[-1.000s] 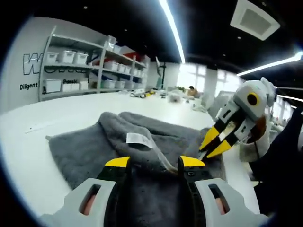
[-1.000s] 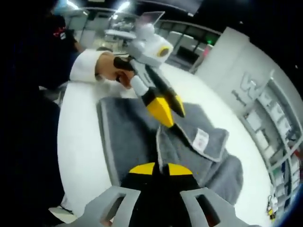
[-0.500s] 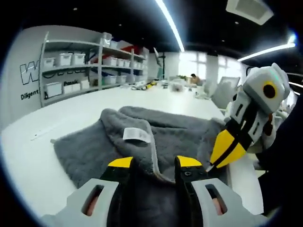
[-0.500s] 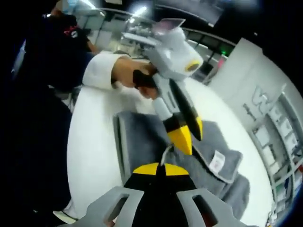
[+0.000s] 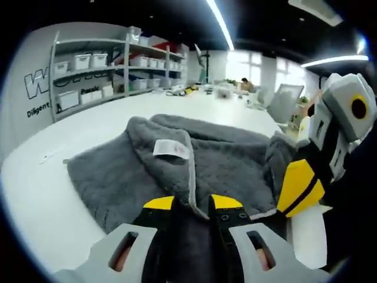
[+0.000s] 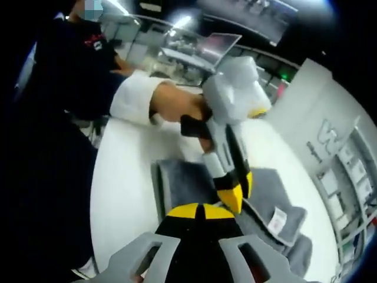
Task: Open the folded towel by lifting each exposed corner and separating the folded layers until the towel lies flat within the target outline without major curled edges
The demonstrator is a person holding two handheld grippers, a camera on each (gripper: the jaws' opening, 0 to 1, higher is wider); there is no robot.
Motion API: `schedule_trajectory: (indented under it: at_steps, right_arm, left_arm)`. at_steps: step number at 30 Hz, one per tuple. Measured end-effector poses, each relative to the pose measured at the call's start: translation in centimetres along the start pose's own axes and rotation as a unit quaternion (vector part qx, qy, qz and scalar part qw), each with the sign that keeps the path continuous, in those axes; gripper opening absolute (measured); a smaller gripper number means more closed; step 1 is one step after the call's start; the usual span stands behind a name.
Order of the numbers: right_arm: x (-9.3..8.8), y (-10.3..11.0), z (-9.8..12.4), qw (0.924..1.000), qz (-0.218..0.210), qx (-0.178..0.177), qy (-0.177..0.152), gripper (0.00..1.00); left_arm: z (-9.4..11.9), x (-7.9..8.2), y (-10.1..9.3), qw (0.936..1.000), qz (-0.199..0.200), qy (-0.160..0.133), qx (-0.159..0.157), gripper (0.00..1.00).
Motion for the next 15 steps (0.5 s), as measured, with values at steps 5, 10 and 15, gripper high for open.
schedule_trajectory:
  at_steps: [5, 10, 15]
  right_arm:
    - [1.5, 0.6, 0.7, 0.9982, -0.018, 0.024, -0.053, 0.00]
    - [0.9, 0.3, 0.4, 0.9989, -0.016, 0.020, -0.038, 0.00]
    - [-0.3, -1.2, 0.7, 0.9989, -0.026, 0.000, -0.039, 0.00]
  left_arm:
    - [0.0, 0.0, 0.0, 1.0000, 0.006, 0.002, -0.004, 0.09]
    - [0.1, 0.2, -0.5, 1.0000, 0.005, 0.000, 0.000, 0.04]
    - [0.4, 0.5, -0.5, 1.0000, 0.001, -0.010, 0.001, 0.03]
Point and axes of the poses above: the point that each gripper's makers call its tool centre point, and the gripper's own axes: z roughly backward along the fingers, y roughly to its left, x roughly out of its top, the point moved 9 cm from there along z, roughly backward along the fingers, and after that the axes turned 5 degrees about -z, right-handed, at the moved point
